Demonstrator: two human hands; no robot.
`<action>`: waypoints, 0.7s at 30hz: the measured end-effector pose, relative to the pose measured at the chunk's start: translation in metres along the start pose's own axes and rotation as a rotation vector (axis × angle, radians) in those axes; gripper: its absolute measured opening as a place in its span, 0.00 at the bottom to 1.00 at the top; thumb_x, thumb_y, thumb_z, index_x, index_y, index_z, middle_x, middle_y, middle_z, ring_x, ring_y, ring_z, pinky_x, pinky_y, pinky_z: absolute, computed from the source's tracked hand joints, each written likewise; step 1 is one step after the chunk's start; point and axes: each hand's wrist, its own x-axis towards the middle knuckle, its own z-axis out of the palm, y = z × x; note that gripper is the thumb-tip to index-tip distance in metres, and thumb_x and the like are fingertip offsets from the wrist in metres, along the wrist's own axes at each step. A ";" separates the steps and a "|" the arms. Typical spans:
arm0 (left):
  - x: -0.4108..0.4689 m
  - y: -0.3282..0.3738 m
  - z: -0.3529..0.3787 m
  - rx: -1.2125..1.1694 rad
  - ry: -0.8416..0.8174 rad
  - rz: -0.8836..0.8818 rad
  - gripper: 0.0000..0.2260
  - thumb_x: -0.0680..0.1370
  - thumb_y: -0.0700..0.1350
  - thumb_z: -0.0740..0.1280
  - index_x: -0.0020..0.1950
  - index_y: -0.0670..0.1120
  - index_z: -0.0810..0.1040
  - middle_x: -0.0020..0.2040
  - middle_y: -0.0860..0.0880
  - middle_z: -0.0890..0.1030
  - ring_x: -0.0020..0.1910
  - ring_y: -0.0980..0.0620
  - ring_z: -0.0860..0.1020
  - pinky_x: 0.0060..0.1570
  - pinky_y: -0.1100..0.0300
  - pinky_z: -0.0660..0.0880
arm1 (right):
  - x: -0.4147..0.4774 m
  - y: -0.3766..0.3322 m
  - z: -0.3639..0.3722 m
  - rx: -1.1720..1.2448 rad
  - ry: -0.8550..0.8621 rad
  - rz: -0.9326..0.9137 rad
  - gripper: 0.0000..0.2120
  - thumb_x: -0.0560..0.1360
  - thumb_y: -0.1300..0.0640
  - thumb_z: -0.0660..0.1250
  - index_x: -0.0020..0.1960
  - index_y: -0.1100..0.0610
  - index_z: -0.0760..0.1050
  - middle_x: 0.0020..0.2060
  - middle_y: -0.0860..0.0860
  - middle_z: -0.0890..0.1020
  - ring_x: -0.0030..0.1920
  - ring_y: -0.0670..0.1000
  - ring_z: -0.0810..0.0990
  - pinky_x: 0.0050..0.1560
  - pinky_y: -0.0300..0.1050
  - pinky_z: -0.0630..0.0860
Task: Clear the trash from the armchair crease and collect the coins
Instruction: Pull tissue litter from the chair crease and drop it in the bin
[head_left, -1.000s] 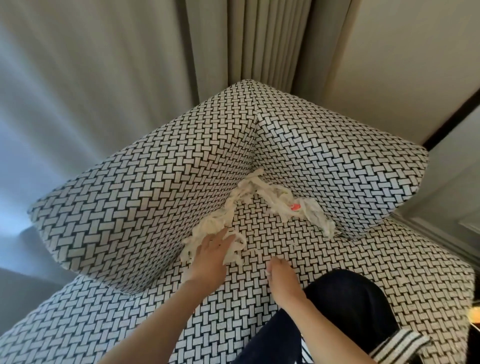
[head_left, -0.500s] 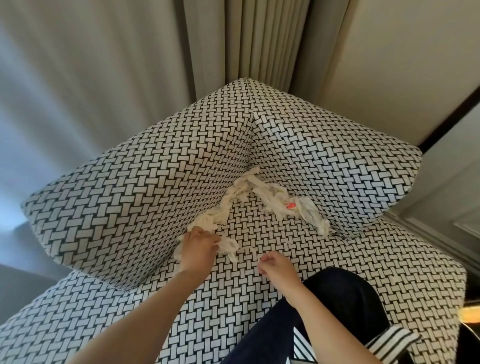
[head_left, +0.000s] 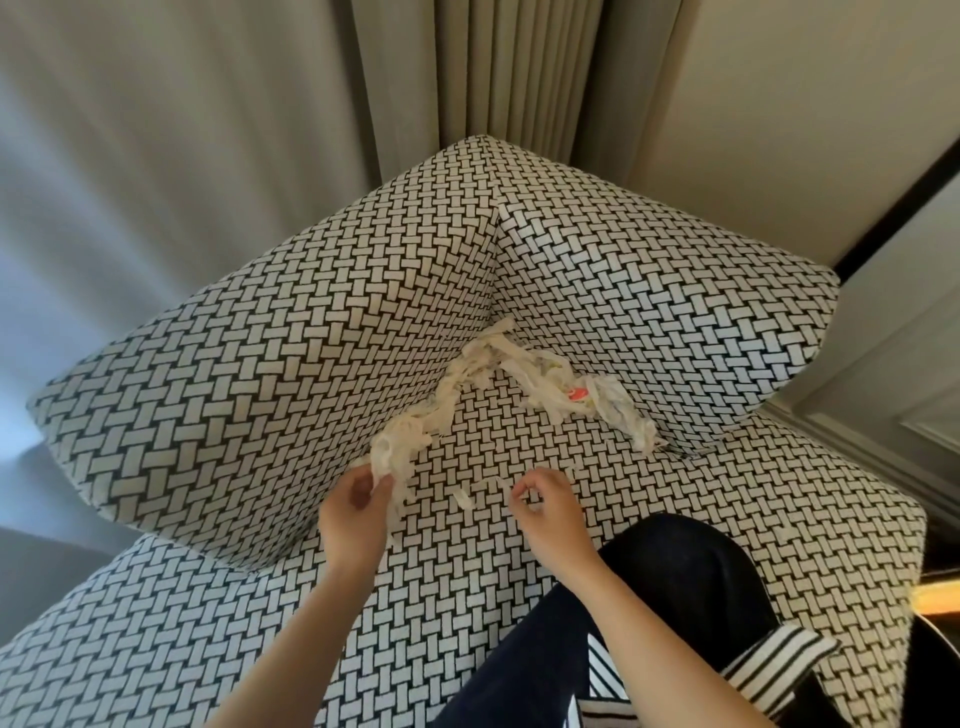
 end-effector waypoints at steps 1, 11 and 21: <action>0.000 0.000 -0.003 0.002 0.006 0.005 0.04 0.76 0.43 0.67 0.50 0.49 0.78 0.42 0.55 0.81 0.41 0.59 0.78 0.35 0.68 0.71 | 0.000 0.000 0.004 -0.049 -0.013 -0.033 0.05 0.77 0.58 0.65 0.44 0.50 0.72 0.62 0.48 0.70 0.69 0.47 0.65 0.66 0.36 0.57; 0.006 -0.038 -0.036 0.441 -0.061 0.196 0.08 0.70 0.38 0.73 0.48 0.43 0.81 0.50 0.48 0.77 0.37 0.52 0.77 0.33 0.68 0.69 | 0.016 -0.012 0.044 -0.455 -0.296 -0.166 0.02 0.76 0.57 0.66 0.45 0.53 0.77 0.76 0.50 0.55 0.77 0.54 0.46 0.74 0.52 0.47; -0.004 -0.045 -0.031 0.519 -0.270 0.192 0.08 0.73 0.39 0.71 0.45 0.51 0.76 0.46 0.55 0.78 0.45 0.57 0.77 0.37 0.73 0.69 | 0.013 0.003 0.050 -0.547 -0.225 -0.305 0.06 0.77 0.57 0.63 0.51 0.56 0.78 0.65 0.46 0.69 0.66 0.48 0.64 0.68 0.39 0.62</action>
